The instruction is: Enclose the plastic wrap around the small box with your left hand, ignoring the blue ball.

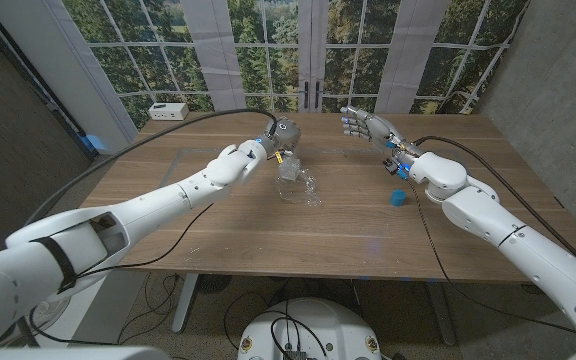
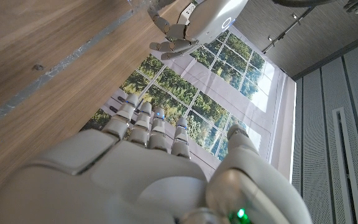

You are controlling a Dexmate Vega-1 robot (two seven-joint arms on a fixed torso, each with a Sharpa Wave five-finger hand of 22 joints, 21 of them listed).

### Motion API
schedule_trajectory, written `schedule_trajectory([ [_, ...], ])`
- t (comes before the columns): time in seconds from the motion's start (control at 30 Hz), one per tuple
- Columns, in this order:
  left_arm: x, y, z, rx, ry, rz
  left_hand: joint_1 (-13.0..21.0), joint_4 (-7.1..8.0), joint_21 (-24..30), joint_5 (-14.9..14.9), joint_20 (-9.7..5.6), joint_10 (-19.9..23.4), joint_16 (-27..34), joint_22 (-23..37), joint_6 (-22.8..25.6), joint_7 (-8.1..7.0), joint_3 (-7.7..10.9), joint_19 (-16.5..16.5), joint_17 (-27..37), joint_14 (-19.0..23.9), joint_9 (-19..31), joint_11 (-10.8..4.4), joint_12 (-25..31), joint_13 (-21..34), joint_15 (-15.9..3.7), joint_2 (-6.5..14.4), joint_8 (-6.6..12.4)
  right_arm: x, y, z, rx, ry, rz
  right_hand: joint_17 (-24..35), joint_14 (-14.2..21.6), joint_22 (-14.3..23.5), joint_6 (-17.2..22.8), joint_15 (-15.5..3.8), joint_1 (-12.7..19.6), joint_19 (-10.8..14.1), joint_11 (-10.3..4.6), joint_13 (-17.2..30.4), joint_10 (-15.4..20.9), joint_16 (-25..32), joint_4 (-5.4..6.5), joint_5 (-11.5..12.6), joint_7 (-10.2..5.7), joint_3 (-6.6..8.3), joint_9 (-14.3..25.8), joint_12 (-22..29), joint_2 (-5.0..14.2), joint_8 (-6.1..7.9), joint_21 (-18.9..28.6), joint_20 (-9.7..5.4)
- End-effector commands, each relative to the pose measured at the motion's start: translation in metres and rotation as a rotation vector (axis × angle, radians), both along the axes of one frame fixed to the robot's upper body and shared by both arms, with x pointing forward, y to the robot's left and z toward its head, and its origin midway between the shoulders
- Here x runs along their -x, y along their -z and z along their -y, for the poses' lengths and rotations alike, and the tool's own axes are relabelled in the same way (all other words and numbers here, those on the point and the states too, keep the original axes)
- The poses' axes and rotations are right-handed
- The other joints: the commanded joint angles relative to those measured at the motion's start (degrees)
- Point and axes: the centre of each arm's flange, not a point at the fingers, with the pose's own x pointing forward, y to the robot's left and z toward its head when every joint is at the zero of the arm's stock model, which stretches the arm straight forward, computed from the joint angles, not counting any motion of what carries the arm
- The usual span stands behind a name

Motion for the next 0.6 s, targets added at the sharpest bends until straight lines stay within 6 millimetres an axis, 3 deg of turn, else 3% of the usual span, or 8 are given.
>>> schedule_trajectory([
  [0.03, 0.033, 0.026, 0.002, -0.043, 0.010, 0.249, 1.88, -0.29, 0.67, 0.49, 0.14, 1.60, 0.10, 0.23, -0.33, -0.48, -0.38, 0.66, 0.20, 1.67, 2.37, -0.68, -0.21, 0.34, -6.14, 0.27, 3.47, 0.001, 0.001, 0.000, 0.002, -0.003, -0.009, 0.20, 0.35, 0.16, 0.69, 0.18, -0.34, 0.00, -0.01, 0.07, 0.03, -0.11, 0.26, 0.24, 0.11, 0.01, 0.17, -0.23, 0.06, -0.03, 0.17, -0.25],
  [0.13, 0.035, 0.024, 0.002, -0.023, 0.013, 0.211, 2.12, -0.04, 0.88, 0.50, -0.09, 2.65, 0.37, 0.26, -0.50, -0.93, -0.73, 1.09, 0.32, 2.52, 2.31, -0.95, 0.08, 0.55, -6.65, 0.25, 3.61, 0.000, 0.000, -0.001, 0.011, -0.007, -0.008, 0.21, 0.38, 0.16, 0.68, 0.21, -0.34, 0.01, 0.00, 0.07, 0.06, -0.10, 0.26, 0.24, 0.14, 0.01, 0.17, -0.22, 0.07, -0.04, 0.17, -0.19],
  [0.27, 0.038, 0.024, 0.004, -0.009, -0.011, 0.240, 0.33, 1.46, 1.01, 0.37, 0.15, 3.48, 0.62, 0.32, -0.08, -0.43, -1.61, 1.21, 0.72, 2.98, 2.12, -0.67, 0.24, 0.83, -6.57, 0.80, 3.95, 0.000, 0.001, 0.000, 0.007, -0.008, -0.011, 0.22, 0.32, 0.16, 0.66, 0.19, -0.35, -0.05, 0.08, 0.08, 0.08, -0.13, 0.26, 0.24, 0.10, 0.01, 0.17, -0.22, 0.07, -0.04, 0.15, -0.25],
  [0.4, 0.040, 0.023, 0.005, 0.050, 0.007, 0.145, -0.55, 2.04, 1.08, 0.38, 0.53, 3.72, 0.59, 0.36, 0.33, -0.24, -1.85, 1.25, 0.78, 3.20, 1.98, -0.70, 0.22, 0.97, -6.56, 1.09, 4.20, 0.001, 0.001, 0.001, 0.006, -0.001, -0.012, 0.20, 0.34, 0.16, 0.67, 0.24, -0.30, -0.02, 0.07, 0.08, 0.06, -0.14, 0.22, 0.25, 0.16, 0.02, 0.17, -0.23, 0.05, -0.04, 0.16, -0.15],
  [0.47, 0.038, 0.021, 0.009, 0.003, -0.011, 0.030, -1.05, 2.31, 1.07, 0.38, 0.71, 4.02, 0.59, 0.38, 0.82, 0.10, -1.98, 1.15, 0.79, 3.45, 2.03, -0.58, 0.27, 1.05, -6.58, 1.18, 4.54, 0.001, 0.001, 0.001, 0.001, -0.003, -0.009, 0.21, 0.31, 0.16, 0.73, 0.18, -0.31, -0.04, 0.04, 0.08, 0.06, -0.14, 0.23, 0.25, 0.14, 0.02, 0.17, -0.22, 0.07, -0.02, 0.15, -0.23],
  [0.6, 0.035, 0.032, 0.014, -0.073, -0.022, 0.023, -1.90, 2.63, 1.03, 0.32, 1.35, 4.68, 0.48, 0.42, 1.53, 0.72, -2.28, 0.90, 0.73, 3.80, 2.25, -0.15, 0.39, 1.20, -6.45, 1.05, 5.17, 0.000, 0.001, 0.002, -0.001, -0.003, -0.012, 0.22, 0.35, 0.16, 0.72, 0.15, -0.31, -0.03, 0.10, 0.08, 0.04, -0.13, 0.24, 0.25, 0.05, 0.03, 0.17, -0.23, 0.08, -0.03, 0.15, -0.34],
])
